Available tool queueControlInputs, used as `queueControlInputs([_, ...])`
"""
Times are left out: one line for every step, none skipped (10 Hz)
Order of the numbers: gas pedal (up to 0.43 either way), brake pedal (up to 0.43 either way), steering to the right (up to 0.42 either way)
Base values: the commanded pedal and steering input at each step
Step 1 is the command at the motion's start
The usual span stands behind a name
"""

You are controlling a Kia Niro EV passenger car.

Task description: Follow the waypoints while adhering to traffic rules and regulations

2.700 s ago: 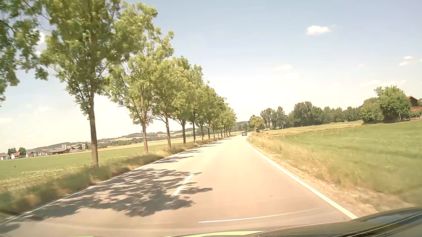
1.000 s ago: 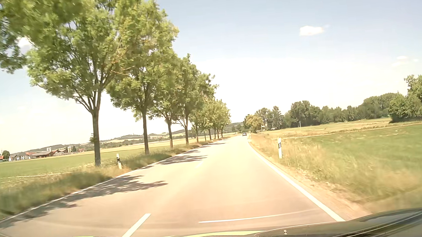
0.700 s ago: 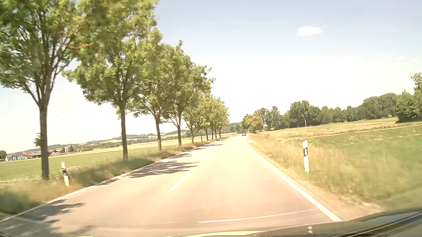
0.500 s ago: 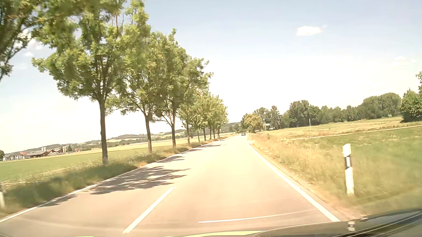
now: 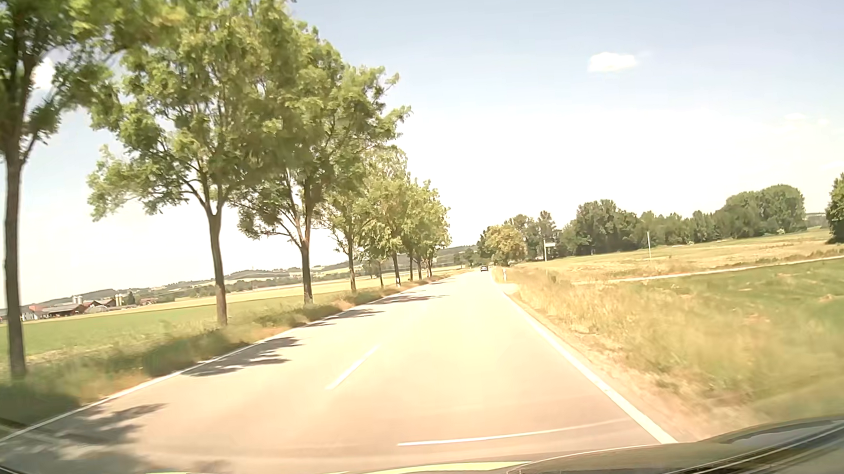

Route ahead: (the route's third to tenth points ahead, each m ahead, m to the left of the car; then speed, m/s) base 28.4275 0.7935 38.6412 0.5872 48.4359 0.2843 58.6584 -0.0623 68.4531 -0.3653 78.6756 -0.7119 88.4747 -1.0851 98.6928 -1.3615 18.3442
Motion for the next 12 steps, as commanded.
queueControlInputs([0.209, 0.000, 0.003])
queueControlInputs([0.209, 0.000, 0.003])
queueControlInputs([0.220, 0.000, 0.003])
queueControlInputs([0.228, 0.000, 0.003])
queueControlInputs([0.228, 0.000, 0.003])
queueControlInputs([0.228, 0.000, 0.003])
queueControlInputs([0.228, 0.000, 0.003])
queueControlInputs([0.220, 0.000, 0.003])
queueControlInputs([0.220, 0.000, 0.003])
queueControlInputs([0.209, 0.000, 0.003])
queueControlInputs([0.209, 0.000, 0.003])
queueControlInputs([0.220, 0.000, 0.003])
